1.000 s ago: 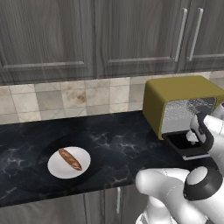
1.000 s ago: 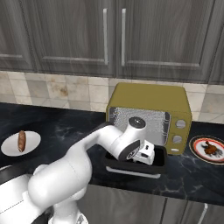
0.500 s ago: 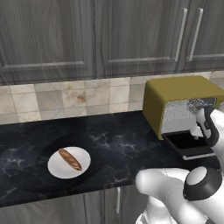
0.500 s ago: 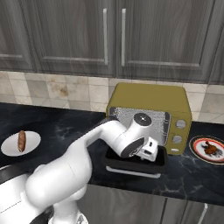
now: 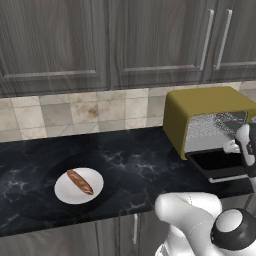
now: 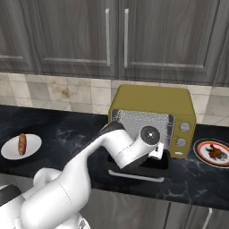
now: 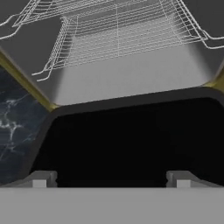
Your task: Open the toaster oven door. Place the baguette on the bottom rack in the toaster oven and place the chicken drumstick on the top rack.
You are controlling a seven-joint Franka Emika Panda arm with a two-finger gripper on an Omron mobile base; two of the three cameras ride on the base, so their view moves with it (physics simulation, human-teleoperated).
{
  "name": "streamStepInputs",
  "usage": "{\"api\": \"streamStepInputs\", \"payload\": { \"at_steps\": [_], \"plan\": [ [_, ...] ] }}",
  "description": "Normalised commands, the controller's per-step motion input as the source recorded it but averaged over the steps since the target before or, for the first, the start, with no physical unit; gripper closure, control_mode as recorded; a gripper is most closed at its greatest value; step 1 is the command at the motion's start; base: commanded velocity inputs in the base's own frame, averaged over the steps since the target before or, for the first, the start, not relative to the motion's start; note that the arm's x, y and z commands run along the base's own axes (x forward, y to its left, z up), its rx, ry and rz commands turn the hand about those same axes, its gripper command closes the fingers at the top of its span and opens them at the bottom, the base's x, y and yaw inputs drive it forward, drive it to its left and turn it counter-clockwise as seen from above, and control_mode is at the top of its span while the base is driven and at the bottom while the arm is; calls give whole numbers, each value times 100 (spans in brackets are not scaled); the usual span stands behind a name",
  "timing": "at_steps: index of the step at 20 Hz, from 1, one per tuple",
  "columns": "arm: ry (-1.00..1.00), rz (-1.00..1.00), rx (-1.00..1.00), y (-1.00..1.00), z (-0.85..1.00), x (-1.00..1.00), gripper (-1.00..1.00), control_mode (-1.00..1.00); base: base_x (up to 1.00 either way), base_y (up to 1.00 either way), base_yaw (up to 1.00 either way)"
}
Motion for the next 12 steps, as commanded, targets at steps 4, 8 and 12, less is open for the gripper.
{"api": "streamStepInputs", "payload": {
  "at_steps": [4,8,12],
  "plan": [
    [-38,21,0,-4,4,0,-100,-100,0,0,0],
    [-41,16,-4,-1,0,1,-100,-100,0,0,0],
    [-9,9,0,0,11,13,-100,-100,0,0,0]
  ]
}}
